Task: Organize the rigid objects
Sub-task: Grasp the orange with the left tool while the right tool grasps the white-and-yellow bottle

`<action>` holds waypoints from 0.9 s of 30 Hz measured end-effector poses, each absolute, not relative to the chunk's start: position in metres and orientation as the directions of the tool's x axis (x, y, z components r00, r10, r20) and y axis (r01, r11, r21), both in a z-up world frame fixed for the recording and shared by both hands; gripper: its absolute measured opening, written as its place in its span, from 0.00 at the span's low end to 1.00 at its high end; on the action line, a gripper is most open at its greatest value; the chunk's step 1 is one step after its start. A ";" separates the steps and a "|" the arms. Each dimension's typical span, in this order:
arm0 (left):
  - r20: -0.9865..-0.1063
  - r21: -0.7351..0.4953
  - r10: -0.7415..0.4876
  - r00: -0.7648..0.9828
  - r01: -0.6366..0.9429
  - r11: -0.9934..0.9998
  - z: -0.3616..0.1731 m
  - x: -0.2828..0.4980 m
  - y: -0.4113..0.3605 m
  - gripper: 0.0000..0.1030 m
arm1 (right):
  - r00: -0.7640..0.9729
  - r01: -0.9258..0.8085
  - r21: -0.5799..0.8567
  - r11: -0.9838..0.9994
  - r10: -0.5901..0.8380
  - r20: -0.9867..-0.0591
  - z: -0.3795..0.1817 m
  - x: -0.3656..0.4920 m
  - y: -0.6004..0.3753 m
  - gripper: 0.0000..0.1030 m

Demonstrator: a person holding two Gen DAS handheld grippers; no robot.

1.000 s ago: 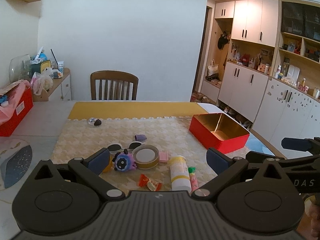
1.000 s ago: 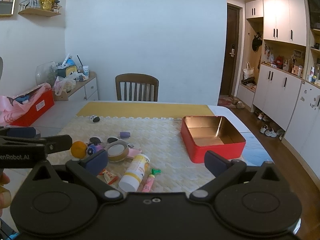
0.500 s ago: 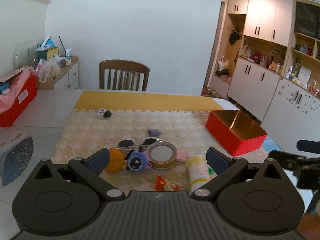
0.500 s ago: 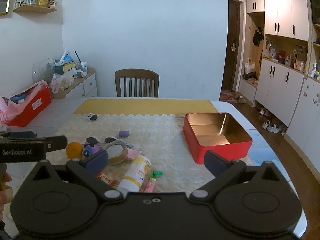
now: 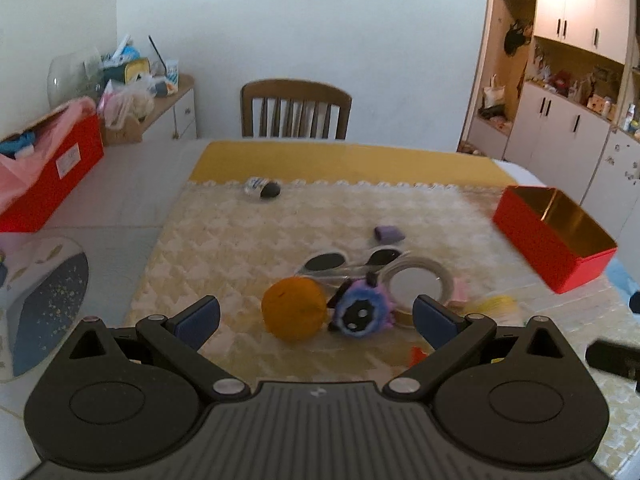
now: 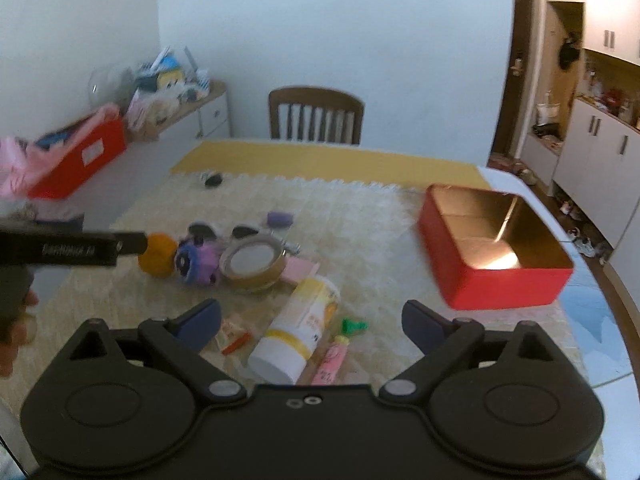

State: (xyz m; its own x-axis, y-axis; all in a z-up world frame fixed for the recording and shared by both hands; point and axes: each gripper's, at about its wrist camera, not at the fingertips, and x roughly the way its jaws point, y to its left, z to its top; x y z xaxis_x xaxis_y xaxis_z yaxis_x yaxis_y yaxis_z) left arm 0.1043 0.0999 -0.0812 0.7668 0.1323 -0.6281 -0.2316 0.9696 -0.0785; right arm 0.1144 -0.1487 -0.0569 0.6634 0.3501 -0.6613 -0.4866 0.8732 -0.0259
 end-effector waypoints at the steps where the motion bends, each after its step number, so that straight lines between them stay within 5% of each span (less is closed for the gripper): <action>1: -0.633 -0.070 0.138 0.762 -0.234 0.970 -0.085 0.109 0.102 1.00 | 0.656 -0.493 -0.030 0.870 0.349 -0.670 -0.061 0.116 -0.147 0.92; 17: -0.693 0.015 0.186 0.697 -0.245 0.969 -0.131 0.157 0.130 0.92 | 0.545 -0.527 -0.020 0.850 0.319 -0.775 -0.103 0.160 -0.110 0.82; 27: -0.728 -0.011 0.135 0.672 -0.208 0.978 -0.143 0.170 0.131 0.60 | 0.495 -0.458 0.020 0.889 0.273 -0.825 -0.121 0.181 -0.110 0.66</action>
